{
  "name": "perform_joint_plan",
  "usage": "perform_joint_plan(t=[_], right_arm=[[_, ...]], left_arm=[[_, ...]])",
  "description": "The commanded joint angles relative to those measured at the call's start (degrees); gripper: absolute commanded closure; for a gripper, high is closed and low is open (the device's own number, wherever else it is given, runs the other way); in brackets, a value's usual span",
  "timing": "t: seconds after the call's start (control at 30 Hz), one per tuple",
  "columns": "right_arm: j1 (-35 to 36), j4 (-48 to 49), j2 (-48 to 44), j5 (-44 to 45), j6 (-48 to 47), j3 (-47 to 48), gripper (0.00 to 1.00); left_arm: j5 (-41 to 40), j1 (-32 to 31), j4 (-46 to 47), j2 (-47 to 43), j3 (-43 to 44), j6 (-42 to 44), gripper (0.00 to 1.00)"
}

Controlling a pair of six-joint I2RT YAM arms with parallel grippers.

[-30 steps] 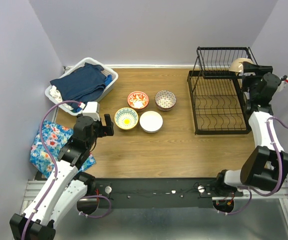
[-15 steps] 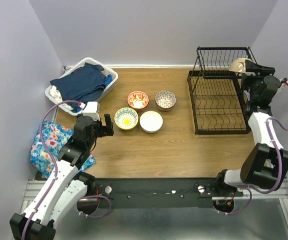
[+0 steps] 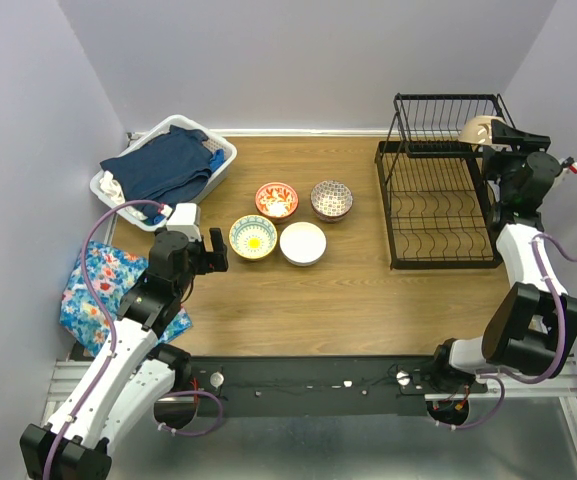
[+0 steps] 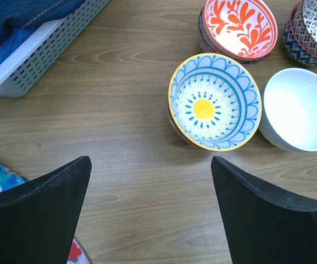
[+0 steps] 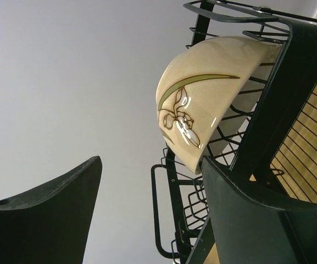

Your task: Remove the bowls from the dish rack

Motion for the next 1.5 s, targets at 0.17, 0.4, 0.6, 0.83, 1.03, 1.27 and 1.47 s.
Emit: perform_joint_plan(t=[0.17,0.4,0.6,0.83,1.03,1.27,1.47], right_arm=[[-0.4,1.3,1.3,1.2,0.8,-0.2,0.19],[-0.4,5.4,2.6,1.0,1.8,-1.0,0.19],[-0.4,8.9,4.2,0.7,2.8,-1.5,0.2],[-0.4,12.2,6.0,0.9,3.4,-0.9,0.2],[-0.4,14.3,7.7,0.8,4.4,-0.6,0.22],[-0.4,16.5,9.1,0.8,5.5,-0.2,0.23],[-0.4,16.8,10.1,1.2,5.7,1.3,0.25]], left_arm=[[-1.4,-0.2,1.1,0.3,-0.5,0.7,0.01],[-1.1,-0.2,1.1,0.4,-0.6,0.7,0.01],[-1.0,-0.2,1.2,0.7,-0.5,0.8,0.01],[-0.9,-0.2,1.1,1.2,-0.5,0.8,0.01],[-0.9,-0.2,1.1,1.4,-0.5,0.9,0.01],[-0.9,-0.1,1.0,1.8,-0.4,1.0,0.01],[-1.0,-0.1,1.0,2.1,-0.3,1.0,0.01]])
